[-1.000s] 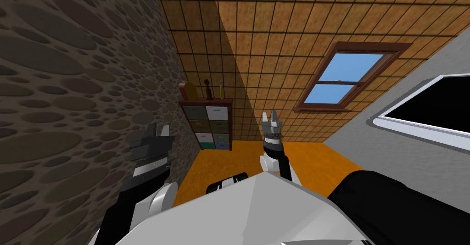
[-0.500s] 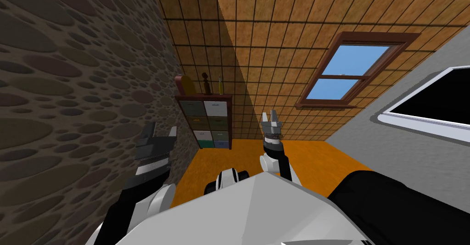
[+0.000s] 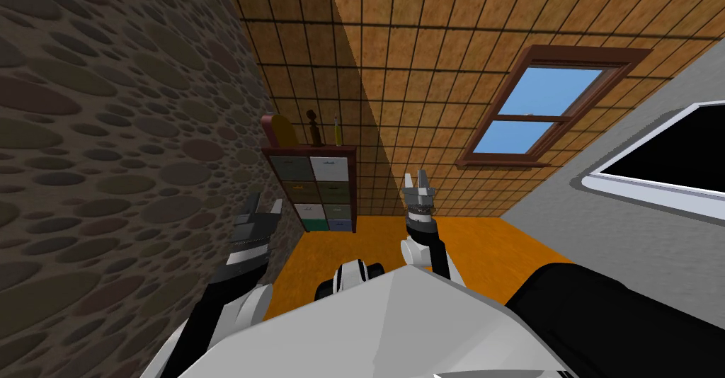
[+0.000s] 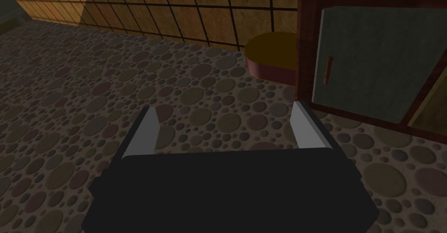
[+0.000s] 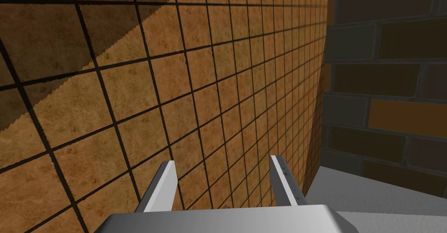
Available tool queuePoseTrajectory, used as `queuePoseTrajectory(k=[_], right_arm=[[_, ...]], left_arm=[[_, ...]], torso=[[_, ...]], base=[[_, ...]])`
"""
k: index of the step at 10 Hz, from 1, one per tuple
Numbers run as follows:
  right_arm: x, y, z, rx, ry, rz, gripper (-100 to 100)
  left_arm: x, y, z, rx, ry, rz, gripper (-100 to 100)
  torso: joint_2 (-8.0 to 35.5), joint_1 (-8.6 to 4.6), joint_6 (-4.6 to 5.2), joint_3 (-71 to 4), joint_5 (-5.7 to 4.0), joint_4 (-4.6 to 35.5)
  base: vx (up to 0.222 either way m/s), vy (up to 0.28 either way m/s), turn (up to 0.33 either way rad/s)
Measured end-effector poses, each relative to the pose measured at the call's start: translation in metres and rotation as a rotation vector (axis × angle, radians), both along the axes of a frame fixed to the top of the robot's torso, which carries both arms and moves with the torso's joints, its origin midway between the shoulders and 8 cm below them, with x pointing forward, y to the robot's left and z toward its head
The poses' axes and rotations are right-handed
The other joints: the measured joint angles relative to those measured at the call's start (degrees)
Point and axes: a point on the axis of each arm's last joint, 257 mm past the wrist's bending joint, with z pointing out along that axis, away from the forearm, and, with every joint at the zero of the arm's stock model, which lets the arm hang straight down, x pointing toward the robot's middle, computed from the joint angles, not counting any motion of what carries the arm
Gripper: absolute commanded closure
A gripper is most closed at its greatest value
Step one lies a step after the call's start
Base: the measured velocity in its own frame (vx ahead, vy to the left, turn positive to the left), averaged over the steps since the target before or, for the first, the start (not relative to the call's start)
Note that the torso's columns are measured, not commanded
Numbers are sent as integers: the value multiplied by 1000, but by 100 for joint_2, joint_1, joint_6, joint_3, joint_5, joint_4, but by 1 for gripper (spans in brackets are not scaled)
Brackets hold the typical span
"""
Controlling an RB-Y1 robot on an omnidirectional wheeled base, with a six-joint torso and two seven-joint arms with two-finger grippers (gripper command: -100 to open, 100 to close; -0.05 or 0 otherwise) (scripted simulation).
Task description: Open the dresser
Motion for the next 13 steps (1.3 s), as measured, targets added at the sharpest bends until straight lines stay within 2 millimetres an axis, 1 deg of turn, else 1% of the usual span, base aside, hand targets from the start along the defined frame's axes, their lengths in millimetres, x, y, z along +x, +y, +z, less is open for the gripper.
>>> queuePoseTrajectory(k=[6, 8, 13], right_arm=[[0, 0, 0, 0, 0, 0, 0], [0, 0, 0, 0, 0, 0, 0], [0, 0, 0, 0, 0, 0, 0]], left_arm=[[25, 3, -53, 29, 97, -11, -100], [30, 3, -72, 31, 126, -11, -100], [43, 6, -107, 30, 190, -10, -100]], torso=[[6, -1, 0, 4, 0, 1], [-1, 5, 0, -1, 1, 0], [4, 1, 0, 3, 0, 1]], base=[[81, -37, -31], [81, -25, -28], [70, -30, -27]])
